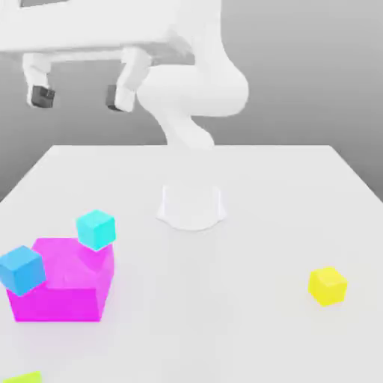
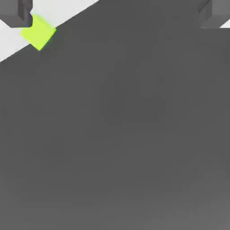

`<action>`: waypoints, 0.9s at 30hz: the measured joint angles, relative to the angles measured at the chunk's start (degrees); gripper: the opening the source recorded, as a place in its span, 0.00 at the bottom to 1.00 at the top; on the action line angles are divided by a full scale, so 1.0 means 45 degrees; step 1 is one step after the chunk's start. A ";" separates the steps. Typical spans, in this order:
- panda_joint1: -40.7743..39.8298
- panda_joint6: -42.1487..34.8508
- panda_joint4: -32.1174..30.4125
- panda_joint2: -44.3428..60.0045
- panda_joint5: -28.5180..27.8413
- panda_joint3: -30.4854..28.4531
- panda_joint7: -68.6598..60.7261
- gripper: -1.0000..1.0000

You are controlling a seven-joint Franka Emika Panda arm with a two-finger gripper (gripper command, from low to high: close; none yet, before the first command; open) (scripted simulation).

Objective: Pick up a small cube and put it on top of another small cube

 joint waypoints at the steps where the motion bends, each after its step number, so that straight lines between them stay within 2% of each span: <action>1: -0.0103 0.0088 0.0082 0.0461 -0.0028 -0.0061 0.0310 0.50; 9: -0.0878 0.0829 0.0726 0.4126 0.0273 -0.0568 0.2433 0.50; 17: -0.1561 0.1603 0.1370 0.7758 0.1555 -0.0964 0.3873 0.50; 21: -0.1738 0.2808 0.1772 0.9601 0.1838 -0.0870 0.3924 0.50; 22: -0.1754 0.3006 0.1832 0.9867 0.1861 -0.0852 0.3917 0.00; 27: -0.1755 0.3036 0.1832 0.9867 0.1875 -0.0848 0.3905 0.00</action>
